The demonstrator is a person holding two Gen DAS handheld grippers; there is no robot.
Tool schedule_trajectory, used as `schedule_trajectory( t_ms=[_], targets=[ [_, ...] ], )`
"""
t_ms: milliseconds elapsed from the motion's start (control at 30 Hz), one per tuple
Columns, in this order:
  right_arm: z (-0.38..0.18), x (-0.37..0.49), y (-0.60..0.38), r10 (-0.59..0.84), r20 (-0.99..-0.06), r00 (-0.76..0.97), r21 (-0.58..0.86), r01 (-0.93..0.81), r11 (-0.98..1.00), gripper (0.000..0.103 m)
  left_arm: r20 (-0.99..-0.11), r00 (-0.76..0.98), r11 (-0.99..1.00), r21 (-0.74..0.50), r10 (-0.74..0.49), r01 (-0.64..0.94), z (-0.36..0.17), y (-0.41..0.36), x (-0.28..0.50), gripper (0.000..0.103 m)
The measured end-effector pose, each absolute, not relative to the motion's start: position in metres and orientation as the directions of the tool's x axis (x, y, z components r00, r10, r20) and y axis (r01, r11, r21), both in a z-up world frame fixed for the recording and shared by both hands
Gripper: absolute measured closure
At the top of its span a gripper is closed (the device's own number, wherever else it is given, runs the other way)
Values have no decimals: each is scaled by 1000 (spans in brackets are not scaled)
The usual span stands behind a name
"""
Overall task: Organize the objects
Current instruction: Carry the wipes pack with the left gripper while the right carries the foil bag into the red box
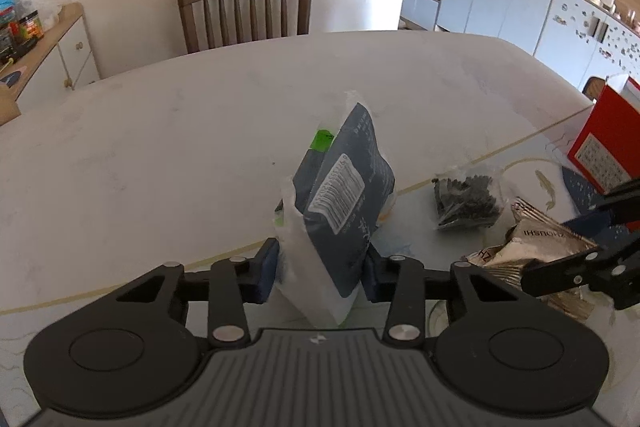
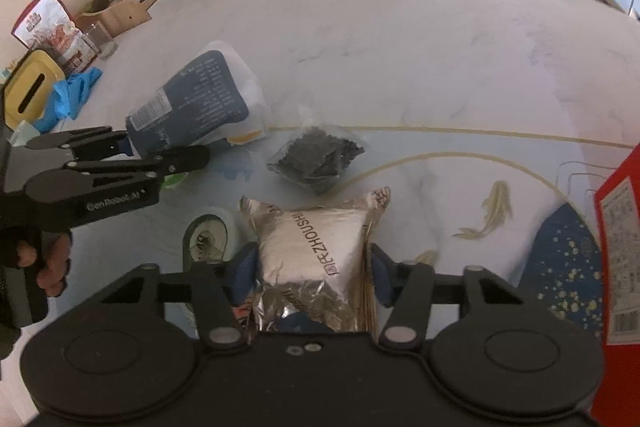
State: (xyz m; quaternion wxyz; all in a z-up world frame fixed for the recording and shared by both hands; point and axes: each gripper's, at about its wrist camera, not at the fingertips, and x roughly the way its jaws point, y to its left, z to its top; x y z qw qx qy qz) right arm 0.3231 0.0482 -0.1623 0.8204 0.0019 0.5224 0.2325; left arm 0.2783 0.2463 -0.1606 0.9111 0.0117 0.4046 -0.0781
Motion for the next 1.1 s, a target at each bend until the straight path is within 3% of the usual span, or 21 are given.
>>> schedule_trajectory(
  t_ms=[500, 1100],
  targets=[
    [-120, 298, 14, 431, -793, 431, 287, -361, 887, 55, -706, 699, 993, -57, -110, 100, -109, 215, 238, 65],
    [-55, 249, -77, 469, -708, 527, 319, -354, 879, 55, -686, 708, 985, -91, -167, 144, -44, 113, 180, 65]
  ],
)
